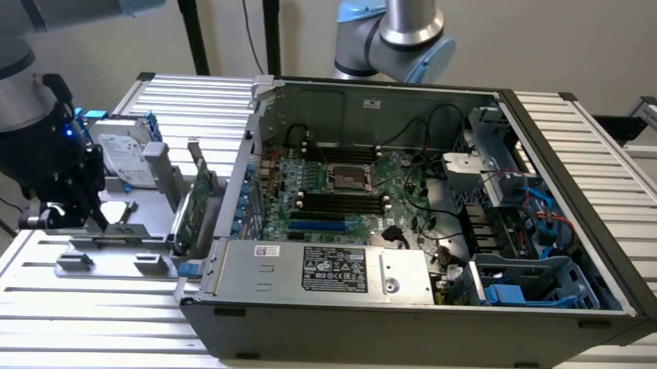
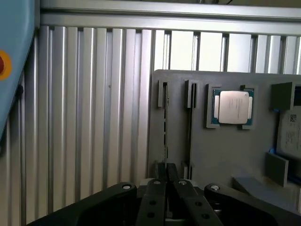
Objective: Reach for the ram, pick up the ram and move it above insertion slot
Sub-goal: 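Pick up the ram and move it above insertion slot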
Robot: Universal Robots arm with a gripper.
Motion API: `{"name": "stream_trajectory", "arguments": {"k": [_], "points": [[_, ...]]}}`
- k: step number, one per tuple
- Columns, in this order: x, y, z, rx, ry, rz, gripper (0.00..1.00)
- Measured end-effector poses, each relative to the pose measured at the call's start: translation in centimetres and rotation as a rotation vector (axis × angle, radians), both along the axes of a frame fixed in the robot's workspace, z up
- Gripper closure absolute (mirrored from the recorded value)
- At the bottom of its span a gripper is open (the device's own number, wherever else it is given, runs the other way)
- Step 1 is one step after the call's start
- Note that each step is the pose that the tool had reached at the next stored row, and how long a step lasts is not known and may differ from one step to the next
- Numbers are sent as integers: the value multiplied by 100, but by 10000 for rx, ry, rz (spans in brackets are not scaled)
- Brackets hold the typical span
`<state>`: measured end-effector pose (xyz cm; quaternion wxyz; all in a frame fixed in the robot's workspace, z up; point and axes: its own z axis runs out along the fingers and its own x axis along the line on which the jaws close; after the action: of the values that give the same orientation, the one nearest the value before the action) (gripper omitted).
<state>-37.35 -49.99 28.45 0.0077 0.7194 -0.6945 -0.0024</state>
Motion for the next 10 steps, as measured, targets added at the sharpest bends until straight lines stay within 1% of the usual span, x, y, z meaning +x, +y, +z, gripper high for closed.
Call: {"name": "stream_trajectory", "arguments": {"k": [10], "points": [[366, 0, 455, 34, 23, 34, 87]]}}
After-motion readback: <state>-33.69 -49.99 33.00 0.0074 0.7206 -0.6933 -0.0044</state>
